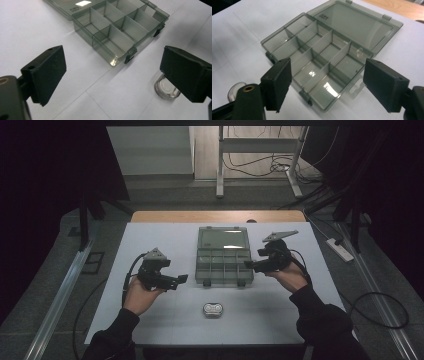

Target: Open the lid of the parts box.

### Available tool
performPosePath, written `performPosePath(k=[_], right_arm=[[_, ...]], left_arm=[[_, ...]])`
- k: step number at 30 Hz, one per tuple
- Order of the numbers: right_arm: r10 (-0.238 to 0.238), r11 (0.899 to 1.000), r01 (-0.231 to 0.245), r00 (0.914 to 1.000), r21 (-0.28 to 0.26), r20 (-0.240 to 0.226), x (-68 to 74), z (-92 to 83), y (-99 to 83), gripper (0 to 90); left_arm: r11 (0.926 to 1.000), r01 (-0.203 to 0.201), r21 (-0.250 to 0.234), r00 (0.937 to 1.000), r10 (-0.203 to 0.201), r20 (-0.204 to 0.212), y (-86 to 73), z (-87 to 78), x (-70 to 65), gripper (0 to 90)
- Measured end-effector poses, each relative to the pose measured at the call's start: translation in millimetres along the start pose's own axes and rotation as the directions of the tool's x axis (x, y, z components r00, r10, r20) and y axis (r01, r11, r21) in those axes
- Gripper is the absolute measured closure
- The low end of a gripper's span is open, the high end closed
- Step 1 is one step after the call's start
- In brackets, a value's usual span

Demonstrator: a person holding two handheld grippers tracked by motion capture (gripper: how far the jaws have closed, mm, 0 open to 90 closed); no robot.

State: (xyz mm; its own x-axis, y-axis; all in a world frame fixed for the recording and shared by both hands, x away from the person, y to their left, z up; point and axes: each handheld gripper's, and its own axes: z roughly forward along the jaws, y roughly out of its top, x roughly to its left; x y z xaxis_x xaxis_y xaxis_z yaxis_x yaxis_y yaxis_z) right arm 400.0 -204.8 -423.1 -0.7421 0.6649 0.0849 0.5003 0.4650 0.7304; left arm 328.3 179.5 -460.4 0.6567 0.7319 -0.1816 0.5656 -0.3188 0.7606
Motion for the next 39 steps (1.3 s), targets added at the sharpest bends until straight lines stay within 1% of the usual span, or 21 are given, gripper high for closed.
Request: performPosePath(k=[4,6,10,12,13,17,20,26,31,35,39], right_arm=[[-0.017,1.000,0.017,0.9998,0.007,-0.004,4.0,-3.2,-7.0,17.8],[-0.026,1.000,0.026,0.9996,0.010,-0.008,6.3,-5.2,-11.0,14.4],[-0.037,0.999,0.037,0.9993,0.010,-0.008,9.6,-9.0,-17.3,9.2],[-0.039,0.999,0.039,0.9992,0.008,-0.004,10.9,-11.4,-20.6,7.3],[-0.032,0.999,0.032,0.9995,0.001,-0.001,11.8,-13.7,-23.2,4.9],[-0.020,1.000,0.020,0.9998,-0.008,0.002,13.6,-19.7,-29.2,0.0],[-0.016,1.000,0.016,0.9998,-0.007,0.014,14.9,-24.5,-34.8,0.0],[-0.009,1.000,0.010,0.9997,-0.012,0.023,16.6,-35.5,-46.7,0.0],[-0.004,1.000,0.004,0.9995,-0.011,0.033,17.7,-43.8,-57.1,0.0],[-0.002,1.000,0.002,0.9990,-0.007,0.045,18.4,-49.1,-64.8,0.0],[0.006,1.000,-0.005,0.9984,-0.008,0.056,18.2,-55.5,-71.6,0.0]], left_arm=[[1.0000,0.002,-0.003,0.9999,-0.002,-0.011,-5.4,-6.6,-0.1,5.0],[1.0000,0.005,-0.006,0.9999,-0.005,-0.011,-7.5,-8.8,-0.4,3.8],[1.0000,-0.002,-0.008,0.9999,0.002,-0.014,-11.5,-13.6,-1.9,2.5],[0.9999,-0.009,-0.006,0.9997,0.009,-0.023,-14.4,-16.3,-3.2,2.0],[0.9999,-0.011,-0.007,0.9996,0.011,-0.026,-15.3,-17.2,-3.5,1.3],[0.9998,-0.019,-0.004,0.9990,0.019,-0.041,-20.9,-22.0,-4.9,0.0],[0.9997,-0.023,-0.006,0.9983,0.023,-0.053,-26.6,-26.3,-4.8,0.0],[0.9997,-0.009,-0.021,0.9983,0.008,-0.058,-35.6,-35.1,-4.9,0.0],[0.9998,-0.004,-0.019,0.9982,0.003,-0.061,-43.1,-42.4,-6.6,0.0],[0.9998,-0.007,-0.019,0.9974,0.006,-0.072,-47.9,-47.8,-8.8,0.0],[0.9998,0.003,-0.018,0.9967,-0.004,-0.081,-52.6,-52.4,-9.9,0.0]])
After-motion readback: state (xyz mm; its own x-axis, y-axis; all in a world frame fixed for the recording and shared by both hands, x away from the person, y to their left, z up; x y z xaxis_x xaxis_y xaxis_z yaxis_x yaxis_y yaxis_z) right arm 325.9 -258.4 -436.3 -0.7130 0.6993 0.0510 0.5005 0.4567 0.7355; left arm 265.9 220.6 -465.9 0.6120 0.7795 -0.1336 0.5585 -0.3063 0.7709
